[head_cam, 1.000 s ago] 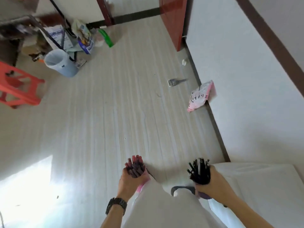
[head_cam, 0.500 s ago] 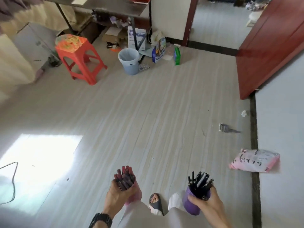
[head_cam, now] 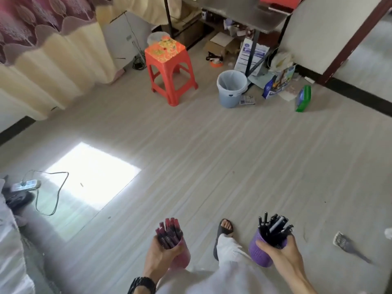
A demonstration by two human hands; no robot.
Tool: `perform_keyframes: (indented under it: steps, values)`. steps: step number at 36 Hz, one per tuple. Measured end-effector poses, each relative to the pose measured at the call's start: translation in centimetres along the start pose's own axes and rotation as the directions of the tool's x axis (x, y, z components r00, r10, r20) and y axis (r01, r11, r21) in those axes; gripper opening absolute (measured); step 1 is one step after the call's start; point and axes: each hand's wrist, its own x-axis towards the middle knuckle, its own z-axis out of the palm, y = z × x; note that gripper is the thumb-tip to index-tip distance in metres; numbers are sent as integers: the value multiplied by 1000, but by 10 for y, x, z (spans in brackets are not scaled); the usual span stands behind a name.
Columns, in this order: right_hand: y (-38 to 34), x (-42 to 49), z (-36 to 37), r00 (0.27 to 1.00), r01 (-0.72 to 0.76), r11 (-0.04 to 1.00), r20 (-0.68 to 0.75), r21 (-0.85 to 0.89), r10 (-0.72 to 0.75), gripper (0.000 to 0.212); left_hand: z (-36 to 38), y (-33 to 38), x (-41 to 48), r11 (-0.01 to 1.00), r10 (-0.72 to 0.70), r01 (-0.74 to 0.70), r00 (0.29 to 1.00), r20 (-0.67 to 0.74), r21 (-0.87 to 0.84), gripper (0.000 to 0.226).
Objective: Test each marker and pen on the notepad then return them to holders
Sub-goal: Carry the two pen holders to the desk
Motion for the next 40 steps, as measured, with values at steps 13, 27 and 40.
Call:
perform_keyframes:
  steps: [13,27,40]
  values:
    - [-257,152,23,938,305,946,204,-105,-280,60,6,171,112,990,-12,-12,985,-171,-138,68]
    - [-383,240,96,997,55,988,44,141,-62,93,-51,341,314,988,37,-52,994,-106,-147,45]
    - [-517,367,151,999,-49,978,15,204,47,80,-99,516,446,983,131,-140,989,-74,-119,39]
